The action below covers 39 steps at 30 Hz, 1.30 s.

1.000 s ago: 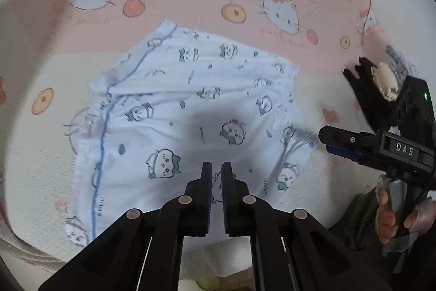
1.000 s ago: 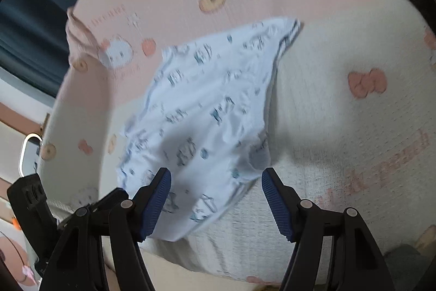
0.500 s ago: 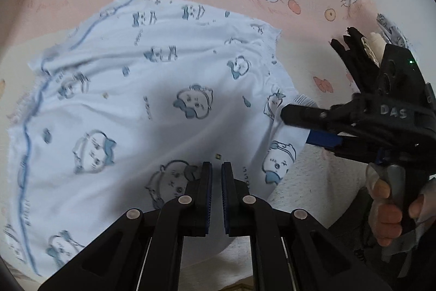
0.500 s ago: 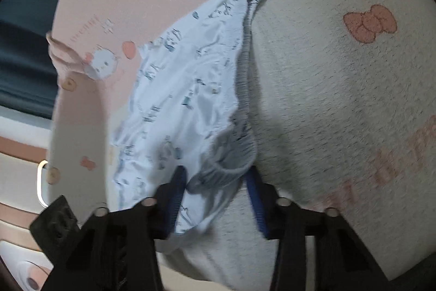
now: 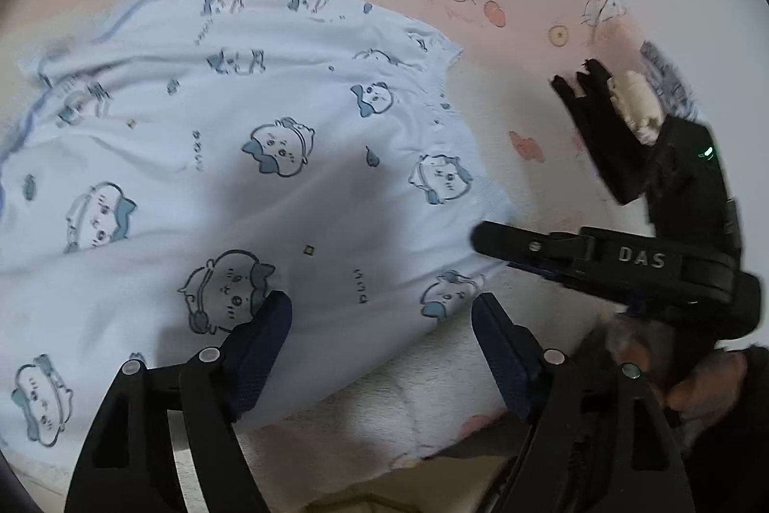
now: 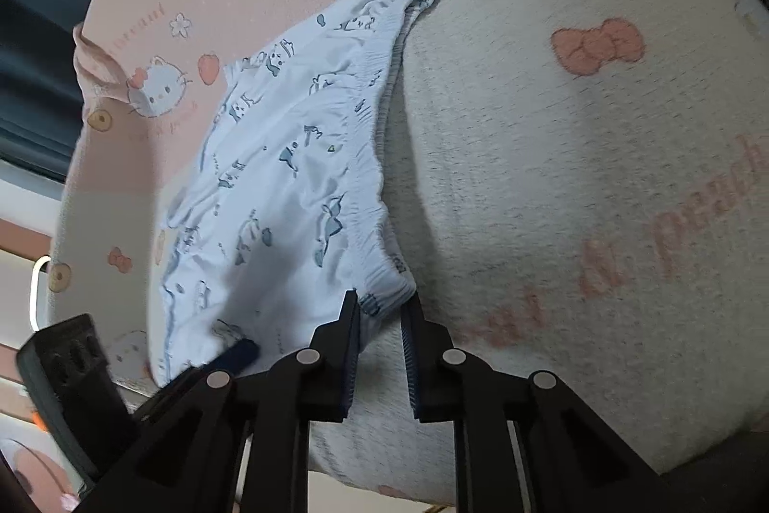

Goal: Fold clothes

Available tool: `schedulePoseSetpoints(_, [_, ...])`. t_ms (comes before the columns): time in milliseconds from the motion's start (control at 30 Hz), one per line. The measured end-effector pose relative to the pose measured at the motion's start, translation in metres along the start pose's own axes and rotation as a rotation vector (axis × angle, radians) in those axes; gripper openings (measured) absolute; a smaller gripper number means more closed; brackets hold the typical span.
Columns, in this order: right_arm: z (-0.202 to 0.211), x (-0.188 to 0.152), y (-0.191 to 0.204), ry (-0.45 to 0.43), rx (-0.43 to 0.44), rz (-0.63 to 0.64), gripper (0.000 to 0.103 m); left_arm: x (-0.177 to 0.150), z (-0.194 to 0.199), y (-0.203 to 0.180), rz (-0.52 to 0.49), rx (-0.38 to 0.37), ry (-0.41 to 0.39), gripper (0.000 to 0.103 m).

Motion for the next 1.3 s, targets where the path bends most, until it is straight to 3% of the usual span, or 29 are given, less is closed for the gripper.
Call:
schedulePoseSetpoints(267, [0.005,-0.004,0.003,-0.010,-0.090,0.092,0.009,-0.015,0.018,-0.027,-0.416,0.258,-0.099,0.076])
schedulePoseSetpoints(400, [0.009,-0.007,0.006,-0.010,-0.137,0.151,0.005,-0.021,0.021,-0.016,-0.486,0.359,-0.100,0.076])
schedulePoseSetpoints(600, [0.016,-0.012,0.012,-0.014,-0.156,0.239,0.005,-0.026,0.032,0.006,-0.509,0.412,-0.089,0.076])
schedulePoseSetpoints(733, [0.020,-0.015,0.017,-0.016,-0.168,0.298,0.015,-0.038,0.041,0.020,-0.595,0.491,-0.100,0.076])
schedulePoseSetpoints(767, [0.021,-0.016,0.019,-0.019,-0.173,0.323,0.022,-0.041,0.044,0.022,-0.627,0.520,-0.103,0.076])
schedulePoseSetpoints(867, [0.025,-0.022,0.029,-0.041,-0.198,0.461,0.049,-0.050,0.050,0.029,-0.730,0.598,-0.120,0.076])
schedulePoseSetpoints(1100, [0.032,-0.041,0.054,-0.072,-0.264,0.811,0.049,-0.066,0.055,0.030,-0.924,0.708,-0.141,0.076])
schedulePoseSetpoints(1200, [0.027,-0.061,0.061,-0.040,-0.313,1.029,0.049,-0.076,0.055,0.033,-1.014,0.714,-0.128,0.076])
schedulePoseSetpoints(1300, [0.030,-0.076,0.057,-0.023,-0.358,1.156,0.049,-0.088,0.060,0.033,-1.107,0.724,-0.121,0.076])
Point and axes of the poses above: each gripper's, at about its wrist camera, not at the fingertips, and z roughly against the way its jaws point, y to its left, x to its top, the point moved 3 cm from there along -z, roughly the way its jaws point, and after that the axes turned 13 degrees about -y, right-handed, at the moved point
